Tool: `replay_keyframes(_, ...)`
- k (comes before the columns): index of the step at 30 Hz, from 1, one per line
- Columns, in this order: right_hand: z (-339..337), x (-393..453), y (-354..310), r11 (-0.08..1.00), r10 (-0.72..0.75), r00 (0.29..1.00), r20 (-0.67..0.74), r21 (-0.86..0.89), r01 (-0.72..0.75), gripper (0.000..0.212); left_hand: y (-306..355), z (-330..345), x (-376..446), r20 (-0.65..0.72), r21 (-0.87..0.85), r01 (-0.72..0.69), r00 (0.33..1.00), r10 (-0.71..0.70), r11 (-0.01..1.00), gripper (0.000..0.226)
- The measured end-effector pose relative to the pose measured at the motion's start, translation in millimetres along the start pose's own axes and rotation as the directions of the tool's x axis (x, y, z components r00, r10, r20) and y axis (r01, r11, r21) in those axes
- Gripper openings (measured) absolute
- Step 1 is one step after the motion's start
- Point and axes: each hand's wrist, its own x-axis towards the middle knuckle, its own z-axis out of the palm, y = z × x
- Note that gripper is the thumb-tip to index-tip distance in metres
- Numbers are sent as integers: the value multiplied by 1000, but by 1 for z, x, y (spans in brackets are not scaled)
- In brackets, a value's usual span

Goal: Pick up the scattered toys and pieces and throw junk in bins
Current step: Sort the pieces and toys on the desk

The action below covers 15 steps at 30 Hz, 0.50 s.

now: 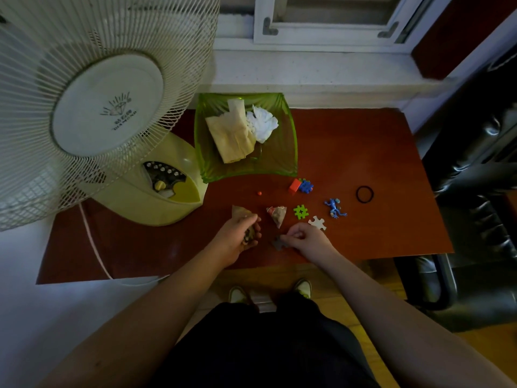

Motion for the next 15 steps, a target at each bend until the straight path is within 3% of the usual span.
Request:
replay_keyframes(5,-8,-8,2,999,-39,999,13,-11,39,18,-6,8,3,82,403,-121,992,96,907,18)
replay_keyframes(9,-13,-14,1,996,-91,996,-4,-21,91,17,-5,13,3,295,744,-279,952,76,607,40)
replay_keyframes(11,-17,-16,-1,994,-105,994,-18,-32,104,17,-4,19,5,365,794,-334,930,40,509,46)
replay_keyframes(15,-21,-17,0,992,-118,993,-2,-36,117,17,-6,30,11,326,758,-319,941,94,568,28)
